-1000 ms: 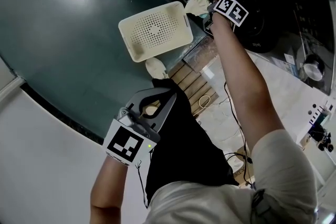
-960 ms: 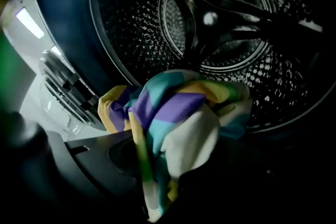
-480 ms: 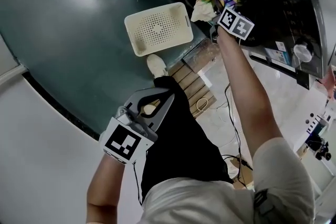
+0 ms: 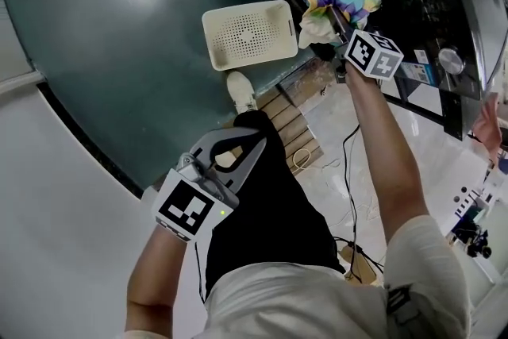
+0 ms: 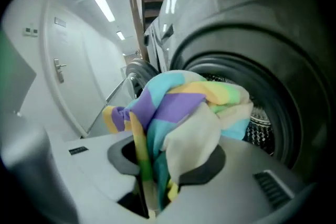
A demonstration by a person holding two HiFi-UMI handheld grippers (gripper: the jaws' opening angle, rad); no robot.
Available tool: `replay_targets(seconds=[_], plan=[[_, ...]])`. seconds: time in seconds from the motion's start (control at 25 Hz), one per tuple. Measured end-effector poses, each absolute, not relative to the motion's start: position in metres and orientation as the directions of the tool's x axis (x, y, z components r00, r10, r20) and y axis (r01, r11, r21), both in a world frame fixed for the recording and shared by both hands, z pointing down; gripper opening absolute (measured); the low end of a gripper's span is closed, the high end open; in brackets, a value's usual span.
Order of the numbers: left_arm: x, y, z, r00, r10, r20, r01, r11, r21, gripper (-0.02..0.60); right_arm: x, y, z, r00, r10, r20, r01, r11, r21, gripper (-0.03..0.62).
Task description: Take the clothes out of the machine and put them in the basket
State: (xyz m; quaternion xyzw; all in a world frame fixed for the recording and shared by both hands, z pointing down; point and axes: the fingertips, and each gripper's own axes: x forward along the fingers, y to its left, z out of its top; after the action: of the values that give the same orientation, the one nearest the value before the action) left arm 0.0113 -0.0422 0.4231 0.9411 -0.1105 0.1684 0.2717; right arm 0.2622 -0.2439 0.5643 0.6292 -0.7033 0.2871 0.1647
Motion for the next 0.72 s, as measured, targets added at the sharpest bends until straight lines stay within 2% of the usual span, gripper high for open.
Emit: replay_targets(seconds=[0.44,0.72], plan=[[-0.022,-0.005,0.4,0.913,-0.184,0.364,-0.348,-0.817,0.46,-0.004,0.164,-0.221,0.474,-0.35,-0.78,0.52,-0.936,0.272,-0.222,0.152],[-0.038,0.014,0.399,0.904,-0.217,0.367,-0.379,-0.803,0.459,-0.005,0.102,-0.214,0.466,-0.456,-0.747,0.484,-0.89,0.378,-0.256,0.152]])
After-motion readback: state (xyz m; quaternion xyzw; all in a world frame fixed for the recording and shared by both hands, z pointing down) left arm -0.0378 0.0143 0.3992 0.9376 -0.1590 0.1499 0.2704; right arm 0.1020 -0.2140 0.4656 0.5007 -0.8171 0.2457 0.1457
